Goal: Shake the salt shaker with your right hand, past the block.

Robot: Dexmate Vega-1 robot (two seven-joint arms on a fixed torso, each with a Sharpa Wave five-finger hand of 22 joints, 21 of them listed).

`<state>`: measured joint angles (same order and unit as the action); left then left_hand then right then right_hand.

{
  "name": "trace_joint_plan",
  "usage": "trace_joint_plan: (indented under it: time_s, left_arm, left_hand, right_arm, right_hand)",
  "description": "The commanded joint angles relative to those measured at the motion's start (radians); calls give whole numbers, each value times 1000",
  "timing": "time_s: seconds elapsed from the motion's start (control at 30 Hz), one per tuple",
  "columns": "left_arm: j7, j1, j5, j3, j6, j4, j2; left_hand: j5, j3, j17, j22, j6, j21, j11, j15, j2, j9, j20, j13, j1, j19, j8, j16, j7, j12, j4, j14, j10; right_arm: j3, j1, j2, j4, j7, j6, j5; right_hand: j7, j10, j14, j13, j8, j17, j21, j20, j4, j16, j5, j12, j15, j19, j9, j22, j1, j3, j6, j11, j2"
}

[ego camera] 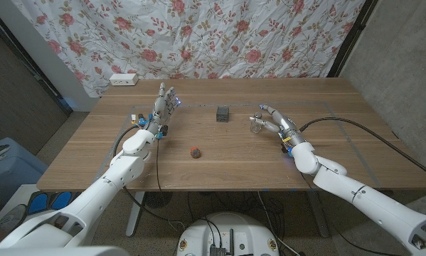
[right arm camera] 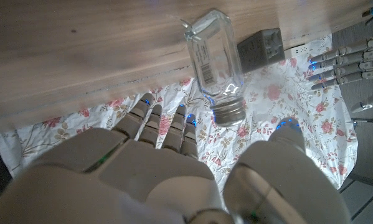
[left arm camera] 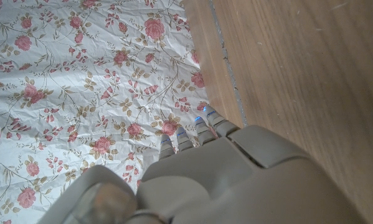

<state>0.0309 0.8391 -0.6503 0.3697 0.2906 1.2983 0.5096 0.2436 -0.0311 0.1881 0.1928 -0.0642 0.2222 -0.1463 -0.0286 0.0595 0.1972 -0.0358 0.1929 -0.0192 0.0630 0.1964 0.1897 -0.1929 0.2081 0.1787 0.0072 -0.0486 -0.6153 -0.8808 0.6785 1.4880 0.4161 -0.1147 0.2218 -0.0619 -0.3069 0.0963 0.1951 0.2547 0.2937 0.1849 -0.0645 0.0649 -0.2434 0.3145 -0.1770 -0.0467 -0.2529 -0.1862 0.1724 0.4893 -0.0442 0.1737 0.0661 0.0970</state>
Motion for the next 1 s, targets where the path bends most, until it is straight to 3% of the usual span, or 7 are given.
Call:
trace_joint_plan:
  time_s: [0.03, 0.2, 0.33, 0.73, 1.0]
  left_arm:
    - [0, 0, 0, 0, 0, 0, 0]
    - [0, 0, 0, 0, 0, 0, 0]
    - [0, 0, 0, 0, 0, 0, 0]
    - [0, 0, 0, 0, 0, 0, 0]
    - [0, 0, 0, 0, 0, 0, 0]
  left_hand:
    - [4, 0, 6, 5, 2, 5, -9, -107, 101, 6, -24, 4, 0, 5, 4, 5, -8, 4, 8, 1, -1]
    - [4, 0, 6, 5, 3, 5, -9, -106, 101, 6, -24, 4, 0, 5, 4, 5, -7, 4, 8, 1, -1]
    - [4, 0, 6, 5, 3, 5, -9, -107, 101, 6, -23, 4, 0, 5, 4, 5, -8, 4, 8, 1, 0]
    - [4, 0, 6, 5, 4, 4, -8, -105, 101, 6, -24, 4, 0, 5, 5, 5, -6, 4, 8, 1, 0]
    - [4, 0, 6, 5, 3, 4, -10, -105, 101, 6, -24, 4, 0, 5, 4, 5, -8, 4, 8, 1, 0]
  right_arm:
    - [31, 13, -39, -42, -59, -87, -121]
    - [40, 24, -60, -75, -85, -130, -171]
    - [46, 32, -70, -98, -119, -161, -213]
    - [88, 23, -95, -116, -145, -185, -317]
    - [134, 1, -113, -114, -160, -180, -424]
  right_hand:
    - [12, 9, -6, 2, -6, 1, 4, 0, -6, 9, 4, 1, -11, 0, 0, 0, -19, 6, -3, -3, -11]
    - [21, 30, -26, -1, -20, -6, 1, 3, -14, 19, 2, 1, -9, 14, 1, 0, -37, 10, -16, -19, -18]
    - [28, 46, -32, -2, -28, -10, 2, 4, -17, 23, 1, 3, -3, 14, 2, -1, -44, 12, -26, -17, -20]
    - [46, 53, -25, -5, -40, -16, 0, 15, -33, 22, -5, -2, -9, 20, 4, -2, -74, 17, -37, -34, -35]
    - [53, 54, -25, -7, -50, -21, -1, 26, -54, 22, -14, -7, 16, 28, 5, -3, -114, 25, -42, -50, -51]
